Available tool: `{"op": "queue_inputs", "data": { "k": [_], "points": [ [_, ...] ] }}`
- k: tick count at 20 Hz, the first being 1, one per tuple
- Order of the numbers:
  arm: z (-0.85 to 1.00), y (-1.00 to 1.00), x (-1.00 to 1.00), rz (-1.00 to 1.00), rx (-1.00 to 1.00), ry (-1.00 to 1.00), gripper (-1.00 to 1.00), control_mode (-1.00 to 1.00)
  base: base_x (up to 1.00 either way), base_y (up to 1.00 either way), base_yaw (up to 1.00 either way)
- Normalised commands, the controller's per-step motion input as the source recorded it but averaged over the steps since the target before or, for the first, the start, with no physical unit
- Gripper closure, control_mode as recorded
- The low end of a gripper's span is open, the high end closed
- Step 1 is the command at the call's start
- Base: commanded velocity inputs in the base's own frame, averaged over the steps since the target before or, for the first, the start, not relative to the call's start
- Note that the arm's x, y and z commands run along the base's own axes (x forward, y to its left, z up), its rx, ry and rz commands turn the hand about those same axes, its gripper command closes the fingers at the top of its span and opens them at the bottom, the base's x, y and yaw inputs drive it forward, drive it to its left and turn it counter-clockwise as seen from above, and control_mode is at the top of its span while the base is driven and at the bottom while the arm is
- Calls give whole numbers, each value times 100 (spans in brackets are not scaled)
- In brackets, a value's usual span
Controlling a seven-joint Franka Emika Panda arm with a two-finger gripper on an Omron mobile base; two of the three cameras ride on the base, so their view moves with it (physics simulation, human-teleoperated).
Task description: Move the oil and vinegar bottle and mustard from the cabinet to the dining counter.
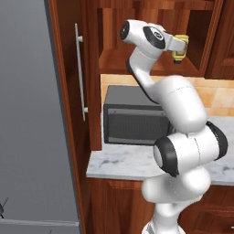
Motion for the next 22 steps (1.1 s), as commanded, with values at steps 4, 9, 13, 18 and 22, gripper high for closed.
{"op": "queue_inputs", "data": {
  "k": [4,9,13,18,22],
  "points": [
    [0,0,7,-5,0,0,-100,-100,0,0,0],
    [0,-1,21,-5,0,0,-100,-100,0,0,0],
    [0,-7,24,-3,0,0,-100,-100,0,0,0],
    [0,-6,26,-3,0,0,-100,-100,0,0,0],
    [0,-11,28,-3,0,0,-100,-100,0,0,0]
  ]
}}
